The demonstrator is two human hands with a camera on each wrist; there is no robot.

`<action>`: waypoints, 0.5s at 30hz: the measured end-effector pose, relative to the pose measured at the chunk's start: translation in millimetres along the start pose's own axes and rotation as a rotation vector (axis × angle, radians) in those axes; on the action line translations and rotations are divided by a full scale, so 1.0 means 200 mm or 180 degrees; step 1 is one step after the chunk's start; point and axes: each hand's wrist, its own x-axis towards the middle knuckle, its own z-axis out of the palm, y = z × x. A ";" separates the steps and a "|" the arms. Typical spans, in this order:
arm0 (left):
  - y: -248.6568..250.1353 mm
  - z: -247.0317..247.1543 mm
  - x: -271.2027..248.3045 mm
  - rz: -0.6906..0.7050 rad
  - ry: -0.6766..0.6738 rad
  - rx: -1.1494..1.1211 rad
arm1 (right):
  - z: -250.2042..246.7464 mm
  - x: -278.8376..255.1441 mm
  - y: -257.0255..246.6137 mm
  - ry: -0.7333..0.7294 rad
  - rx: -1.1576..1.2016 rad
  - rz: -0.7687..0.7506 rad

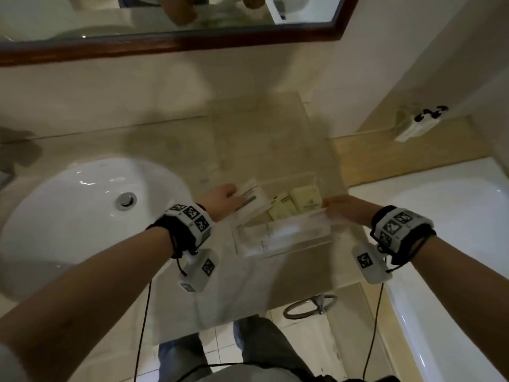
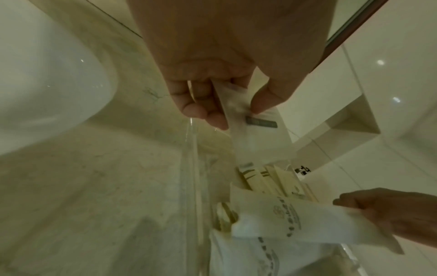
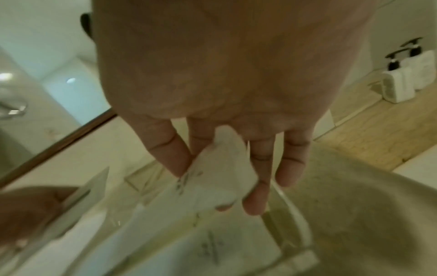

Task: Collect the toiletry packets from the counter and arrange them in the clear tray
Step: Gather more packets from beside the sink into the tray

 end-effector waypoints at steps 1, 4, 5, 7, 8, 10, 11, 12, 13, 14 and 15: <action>0.01 0.01 0.01 -0.0066 -0.0011 0.0034 | 0.00 0.00 0.02 -0.0146 -0.0179 -0.0004; 0.01 0.03 0.04 -0.0146 -0.0030 0.0217 | 0.02 0.02 0.07 -0.0398 -0.1227 -0.0067; 0.02 0.04 0.04 -0.0158 -0.0044 0.0263 | 0.03 0.03 0.07 -0.0418 -0.1692 -0.0202; 0.04 0.06 0.05 -0.0164 -0.0103 0.0324 | 0.05 0.05 0.08 -0.0330 -0.2491 -0.0566; 0.04 0.06 0.05 -0.0155 -0.0142 0.0318 | 0.07 0.06 0.09 -0.0255 -0.2823 -0.0802; 0.05 0.06 0.06 -0.0137 -0.0208 0.0250 | 0.11 0.08 0.07 -0.0122 -0.2935 -0.1072; 0.05 0.06 0.07 -0.0132 -0.0221 0.0215 | 0.15 0.08 0.05 -0.0072 -0.2820 -0.1203; 0.05 0.06 0.07 -0.0121 -0.0217 0.0186 | 0.18 0.10 0.04 -0.0040 -0.2673 -0.1377; 0.05 0.06 0.06 -0.0112 -0.0209 0.0175 | 0.21 0.10 0.02 -0.0077 -0.2514 -0.1473; 0.06 0.07 0.06 -0.0100 -0.0202 0.0176 | 0.24 0.12 0.00 -0.0154 -0.2305 -0.1510; 0.06 0.07 0.06 -0.0096 -0.0207 0.0195 | 0.26 0.12 -0.01 -0.0259 -0.2091 -0.1488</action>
